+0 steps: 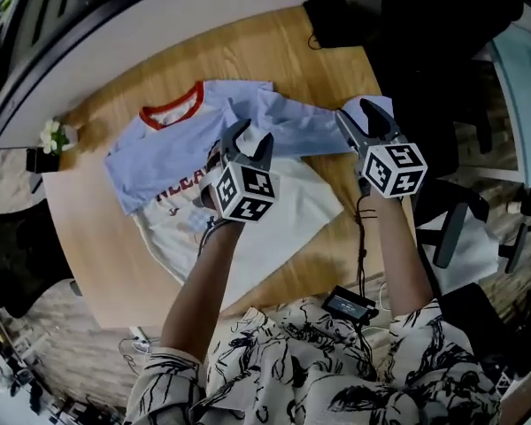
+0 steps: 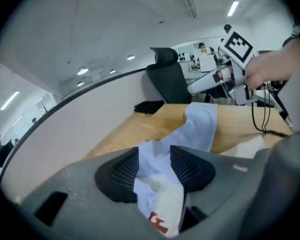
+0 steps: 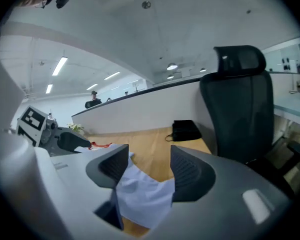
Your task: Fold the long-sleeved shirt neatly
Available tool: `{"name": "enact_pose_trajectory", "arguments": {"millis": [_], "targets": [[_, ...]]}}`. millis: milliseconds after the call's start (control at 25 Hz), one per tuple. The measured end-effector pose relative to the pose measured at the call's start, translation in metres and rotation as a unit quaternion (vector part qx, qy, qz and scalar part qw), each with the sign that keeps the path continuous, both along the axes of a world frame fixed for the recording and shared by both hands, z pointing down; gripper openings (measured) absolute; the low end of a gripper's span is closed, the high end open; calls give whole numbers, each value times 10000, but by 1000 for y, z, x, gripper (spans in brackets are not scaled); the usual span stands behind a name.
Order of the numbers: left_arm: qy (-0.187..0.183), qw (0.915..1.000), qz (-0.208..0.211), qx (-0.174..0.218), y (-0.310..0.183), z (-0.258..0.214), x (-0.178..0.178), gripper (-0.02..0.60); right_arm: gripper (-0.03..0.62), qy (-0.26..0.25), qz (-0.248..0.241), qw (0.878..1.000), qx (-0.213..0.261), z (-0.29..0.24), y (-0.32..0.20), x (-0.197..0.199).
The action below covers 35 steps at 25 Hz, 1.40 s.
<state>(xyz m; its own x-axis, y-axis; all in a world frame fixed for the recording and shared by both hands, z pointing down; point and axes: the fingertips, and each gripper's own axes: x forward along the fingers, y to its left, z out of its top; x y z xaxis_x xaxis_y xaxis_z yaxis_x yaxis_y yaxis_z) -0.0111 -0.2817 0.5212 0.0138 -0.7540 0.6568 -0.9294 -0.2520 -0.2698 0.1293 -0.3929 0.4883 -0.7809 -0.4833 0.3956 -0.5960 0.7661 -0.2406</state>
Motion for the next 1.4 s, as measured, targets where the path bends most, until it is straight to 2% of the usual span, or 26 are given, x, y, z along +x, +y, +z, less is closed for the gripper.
{"name": "enact_pose_trajectory", "arguments": {"millis": [200, 360, 600, 720, 840, 1000, 1120, 1200, 1280, 1400], "targets": [[100, 9976, 651, 212, -44, -40, 51, 229, 308, -105, 962, 9952, -112, 5, -8, 85], [163, 9900, 1384, 226, -75, -51, 106, 236, 311, -181, 1560, 9868, -390, 20, -1, 145], [360, 9779, 2058, -6, -122, -31, 172, 247, 311, -238, 2026, 9751, -871, 48, 11, 167], [420, 9664, 2530, -183, -144, -14, 203, 255, 310, -174, 2464, 9637, -1012, 65, 9, 169], [576, 9546, 2897, -372, -164, 6, 227, 259, 279, -153, 2755, 9539, -1183, 85, 1, 165], [606, 9413, 3266, -597, -186, 31, 246, 264, 238, -98, 3140, 9393, -1380, 103, -8, 167], [745, 9362, 3357, -726, -203, 44, 253, 262, 196, 107, 3237, 9334, -1546, 111, -13, 170], [708, 9292, 3522, -871, -214, 53, 258, 261, 179, 380, 3145, 9323, -1744, 118, -13, 170], [772, 9176, 3713, -1194, -221, 65, 265, 256, 197, 696, 3001, 9319, -1914, 126, -10, 168], [777, 8899, 4098, -1847, -225, 84, 278, 247, 241, 801, 2855, 9337, -2009, 128, -7, 165]]}}
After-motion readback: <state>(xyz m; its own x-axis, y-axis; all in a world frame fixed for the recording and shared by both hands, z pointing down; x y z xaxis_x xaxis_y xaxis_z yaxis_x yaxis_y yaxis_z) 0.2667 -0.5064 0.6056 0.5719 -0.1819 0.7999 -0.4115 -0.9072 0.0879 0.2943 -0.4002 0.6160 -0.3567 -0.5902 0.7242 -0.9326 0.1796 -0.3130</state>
